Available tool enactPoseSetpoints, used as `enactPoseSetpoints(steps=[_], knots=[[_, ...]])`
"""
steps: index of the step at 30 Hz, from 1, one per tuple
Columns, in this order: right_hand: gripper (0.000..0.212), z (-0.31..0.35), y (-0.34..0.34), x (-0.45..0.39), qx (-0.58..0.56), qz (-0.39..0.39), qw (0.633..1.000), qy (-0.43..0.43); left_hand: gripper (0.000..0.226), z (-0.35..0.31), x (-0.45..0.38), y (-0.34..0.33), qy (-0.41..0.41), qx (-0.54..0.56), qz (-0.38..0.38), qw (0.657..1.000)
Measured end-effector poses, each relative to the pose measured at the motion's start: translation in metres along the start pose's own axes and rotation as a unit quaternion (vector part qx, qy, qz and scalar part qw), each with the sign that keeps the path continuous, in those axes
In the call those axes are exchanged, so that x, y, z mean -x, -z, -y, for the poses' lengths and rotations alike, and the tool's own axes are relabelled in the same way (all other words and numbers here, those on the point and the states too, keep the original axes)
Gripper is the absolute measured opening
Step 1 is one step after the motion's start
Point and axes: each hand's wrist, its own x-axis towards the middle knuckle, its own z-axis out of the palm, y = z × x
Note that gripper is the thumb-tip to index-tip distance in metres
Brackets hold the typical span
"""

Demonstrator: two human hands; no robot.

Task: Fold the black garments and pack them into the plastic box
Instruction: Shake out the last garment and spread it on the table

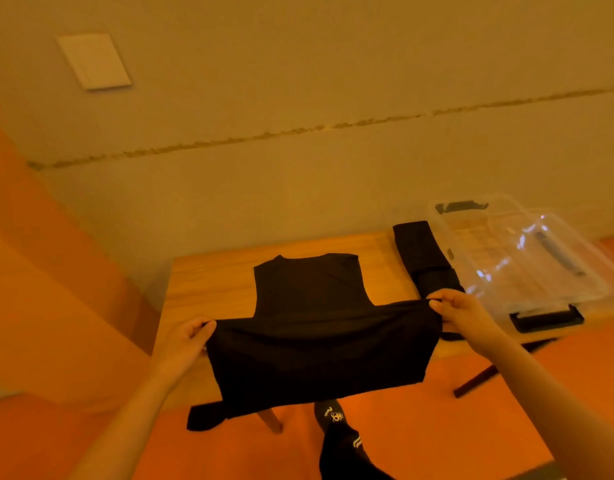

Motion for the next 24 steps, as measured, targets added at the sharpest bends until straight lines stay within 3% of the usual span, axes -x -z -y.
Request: enactPoseSetpoints(steps=[7, 10, 12, 15, 18, 21, 23, 24], knots=[[0.014, 0.039, -0.013, -0.151, 0.023, 0.025, 0.999, -0.005, 0.022, -0.031, -0.125, 0.005, 0.024, 0.013, -0.019, 0.999], [0.012, 0.046, -0.027, -0.226, 0.043, -0.004, 0.999, -0.028, 0.020, -0.039, -0.187, -0.002, 0.062, 0.011, -0.043, 0.997], [0.017, 0.046, -0.041, -0.266, 0.072, -0.053, 0.996, -0.027, 0.021, -0.041, -0.220, -0.013, 0.076, -0.029, -0.118, 0.990], [0.032, 0.035, -0.065, -0.287, 0.234, -0.087, 0.968, -0.038, 0.027, -0.038, -0.232, -0.034, 0.068, -0.174, -0.213, 0.959], [0.038, 0.004, -0.091, -0.255, 0.354, -0.037, 0.934, -0.004, 0.039, 0.001, -0.209, -0.075, 0.070, -0.273, -0.128, 0.951], [0.053, -0.031, -0.110, -0.209, 0.462, 0.088, 0.879, 0.083, 0.046, 0.052, -0.163, -0.108, -0.004, -0.412, 0.004, 0.911], [0.054, -0.053, -0.120, -0.182, 0.493, 0.115, 0.855, 0.114, 0.059, 0.071, -0.137, -0.119, 0.007, -0.458, 0.083, 0.885], [0.052, -0.065, -0.122, -0.174, 0.513, 0.128, 0.842, 0.108, 0.064, 0.080, -0.128, -0.121, 0.015, -0.479, 0.087, 0.873]])
